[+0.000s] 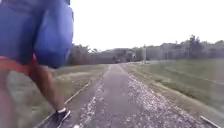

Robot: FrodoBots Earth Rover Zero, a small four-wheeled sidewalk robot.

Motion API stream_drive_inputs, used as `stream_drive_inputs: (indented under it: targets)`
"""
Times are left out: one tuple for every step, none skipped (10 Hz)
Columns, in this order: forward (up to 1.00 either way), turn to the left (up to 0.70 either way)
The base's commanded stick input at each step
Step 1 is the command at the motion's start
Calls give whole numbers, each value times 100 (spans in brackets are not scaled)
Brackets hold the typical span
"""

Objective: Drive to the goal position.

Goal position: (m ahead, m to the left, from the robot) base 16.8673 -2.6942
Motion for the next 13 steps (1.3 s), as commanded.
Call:
stream_drive_inputs:
  targets:
    - [45, 0]
    - [45, 0]
    - [45, 0]
    - [45, 0]
    - [45, 0]
    - [45, 0]
    - [45, 0]
    - [45, 0]
    - [45, 0]
    - [45, 0]
    - [45, 0]
    - [45, 0]
    - [45, 0]
